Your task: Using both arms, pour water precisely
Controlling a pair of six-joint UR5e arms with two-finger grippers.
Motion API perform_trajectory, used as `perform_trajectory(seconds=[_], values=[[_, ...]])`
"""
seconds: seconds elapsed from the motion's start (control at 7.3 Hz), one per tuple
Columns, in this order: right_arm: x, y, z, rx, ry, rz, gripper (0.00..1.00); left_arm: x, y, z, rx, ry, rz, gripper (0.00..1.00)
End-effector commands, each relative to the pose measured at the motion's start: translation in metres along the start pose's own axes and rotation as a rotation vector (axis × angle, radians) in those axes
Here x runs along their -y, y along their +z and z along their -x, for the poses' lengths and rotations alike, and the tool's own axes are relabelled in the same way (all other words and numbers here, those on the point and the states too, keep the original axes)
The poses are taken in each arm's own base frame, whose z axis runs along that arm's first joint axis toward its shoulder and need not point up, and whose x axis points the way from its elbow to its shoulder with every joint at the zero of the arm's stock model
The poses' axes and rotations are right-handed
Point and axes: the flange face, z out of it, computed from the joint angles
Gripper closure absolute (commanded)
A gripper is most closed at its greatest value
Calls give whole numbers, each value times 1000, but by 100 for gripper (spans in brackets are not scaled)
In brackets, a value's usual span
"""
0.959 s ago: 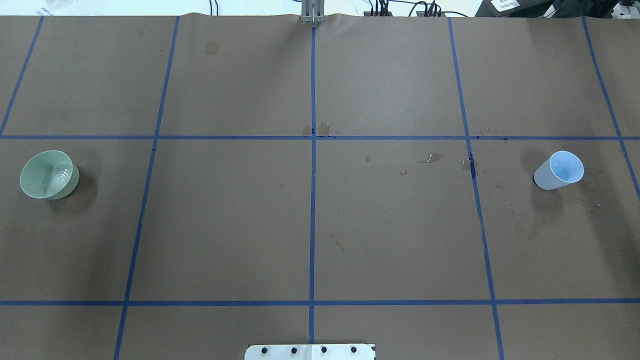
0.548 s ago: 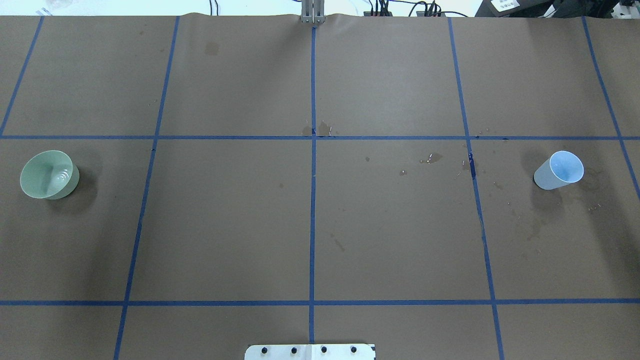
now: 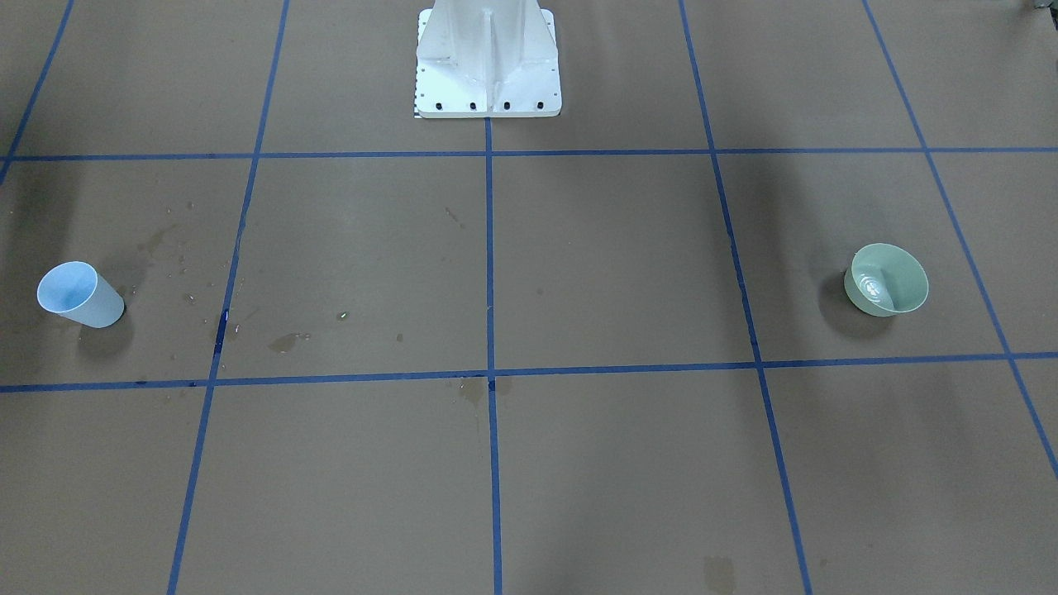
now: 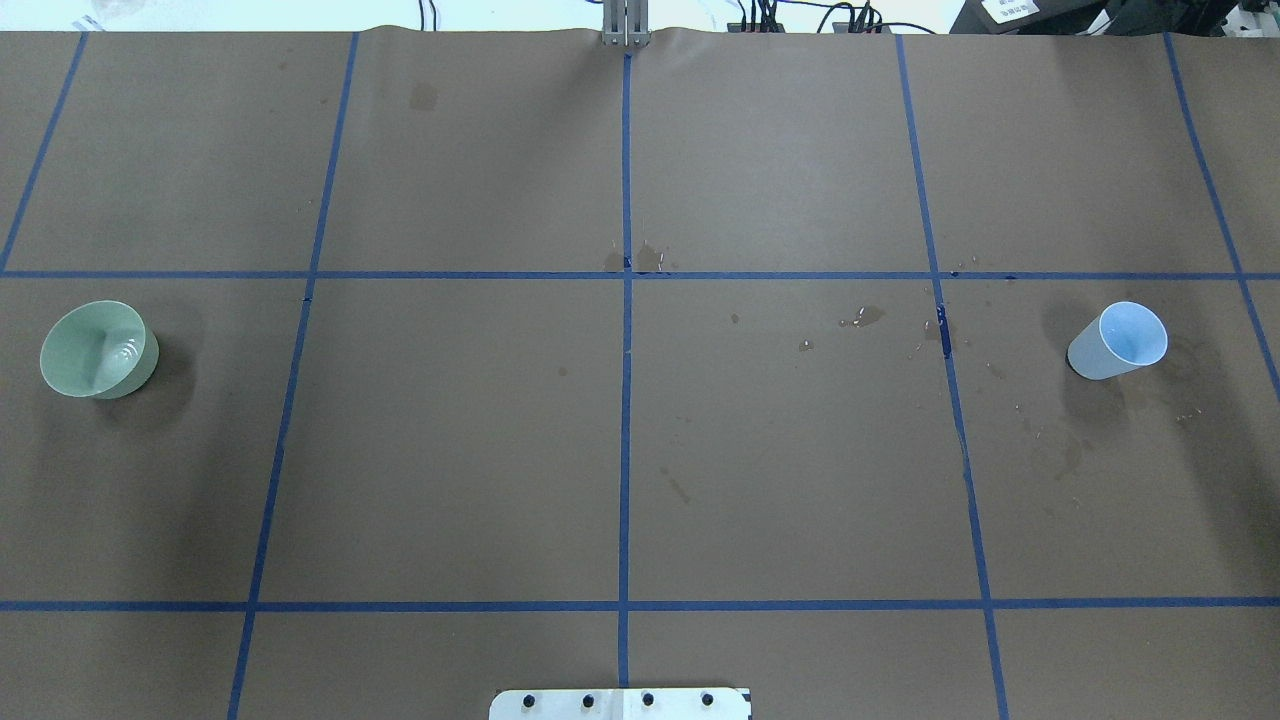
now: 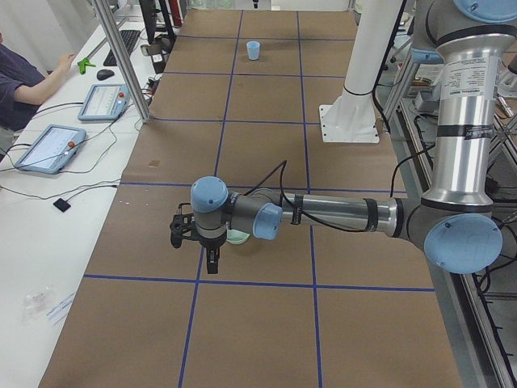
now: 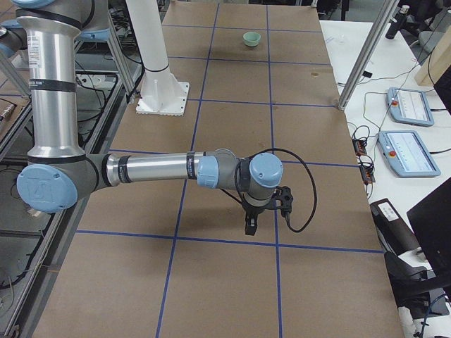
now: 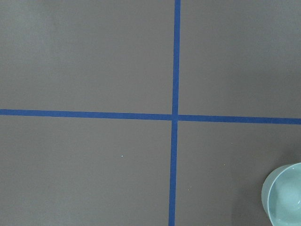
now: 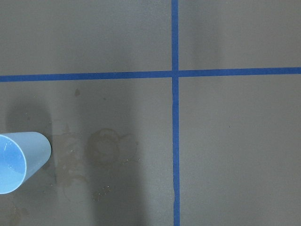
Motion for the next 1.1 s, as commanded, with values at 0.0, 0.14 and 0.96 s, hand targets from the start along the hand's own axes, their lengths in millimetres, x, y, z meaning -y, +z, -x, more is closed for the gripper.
perform_trajectory(seconds=[0.0, 0.14, 0.96], values=[[0, -2, 3, 0, -5, -5, 1, -8, 41, -37, -55, -65, -20, 0], [0, -2, 2, 0, -3, -4, 1, -16, 58, -61, -74, -85, -17, 0], [0, -1, 1, -4, -5, -3, 1, -56, 124, -99, -86, -46, 37, 0]])
